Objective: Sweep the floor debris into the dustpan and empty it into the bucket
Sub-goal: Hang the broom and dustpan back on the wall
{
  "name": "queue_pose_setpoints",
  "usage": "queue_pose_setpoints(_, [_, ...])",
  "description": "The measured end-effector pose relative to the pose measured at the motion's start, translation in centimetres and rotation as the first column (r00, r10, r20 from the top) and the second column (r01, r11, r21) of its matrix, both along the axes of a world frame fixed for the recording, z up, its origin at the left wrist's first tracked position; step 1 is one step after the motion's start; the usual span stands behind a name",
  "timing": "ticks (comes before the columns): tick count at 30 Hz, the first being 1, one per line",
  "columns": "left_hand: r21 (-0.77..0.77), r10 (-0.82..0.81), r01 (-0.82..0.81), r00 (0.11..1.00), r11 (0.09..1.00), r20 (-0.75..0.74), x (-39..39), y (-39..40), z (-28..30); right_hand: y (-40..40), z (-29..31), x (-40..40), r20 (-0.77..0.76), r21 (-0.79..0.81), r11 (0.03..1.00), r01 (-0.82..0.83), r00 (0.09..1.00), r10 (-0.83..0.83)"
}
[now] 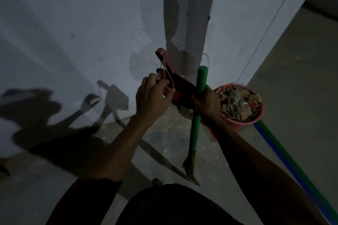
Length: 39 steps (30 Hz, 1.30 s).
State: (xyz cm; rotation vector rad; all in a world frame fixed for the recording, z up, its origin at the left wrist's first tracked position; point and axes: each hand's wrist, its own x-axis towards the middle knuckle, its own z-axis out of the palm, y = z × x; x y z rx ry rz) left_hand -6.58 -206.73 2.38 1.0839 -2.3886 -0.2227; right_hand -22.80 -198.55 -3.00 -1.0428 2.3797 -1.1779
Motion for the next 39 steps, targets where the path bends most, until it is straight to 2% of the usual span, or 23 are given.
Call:
queue_pose_setpoints(3, [-0.073, 0.037, -0.032, 0.997, 0.997, 0.07, -1.0, 0.0, -0.6, -0.6, 0.3, 0.3, -0.026, 0.02, 1.0, -0.004, 1.0, 0.005])
queue_pose_setpoints(8, [-0.026, 0.109, -0.108, 0.993, 0.994, 0.036, -2.0, -0.1, -0.8, -1.2, 0.5, 0.5, -0.071, 0.045, 0.999, 0.002, 0.997, 0.001])
queue_pose_setpoints(14, [-0.201, 0.015, -0.021, 0.999, 0.979, -0.032, -0.6, -0.1, 0.4, -1.5, 0.3, 0.6, -0.008, -0.009, 0.999, 0.043, 0.999, -0.043])
queue_pose_setpoints(17, [-0.278, -0.023, 0.005, 0.998, 0.961, -0.061, 0.4, -1.1, 2.4, -1.8, 0.1, 0.6, -0.005, 0.021, 1.0, 0.022, 1.0, -0.022])
queue_pose_setpoints(22, [-0.299, -0.07, 0.02, 0.985, 0.954, -0.157, 1.6, -3.8, 7.3, -2.8, 0.1, 1.2, -0.056, 0.12, 0.992, -0.04, 0.997, 0.047])
queue_pose_setpoints(31, [-0.166, 0.057, -0.131, 0.918, 0.977, -0.392, 3.2, -12.8, 14.1, -6.6, 1.3, 2.7, -0.033, 0.127, 0.984, -0.124, 0.991, 0.129])
queue_pose_setpoints(39, [-0.178, -0.029, -0.048, 0.913, 0.983, -0.406, 3.5, -18.0, 18.9, -11.5, 4.8, 2.8, -0.08, 0.046, 0.981, -0.187, 0.979, 0.19])
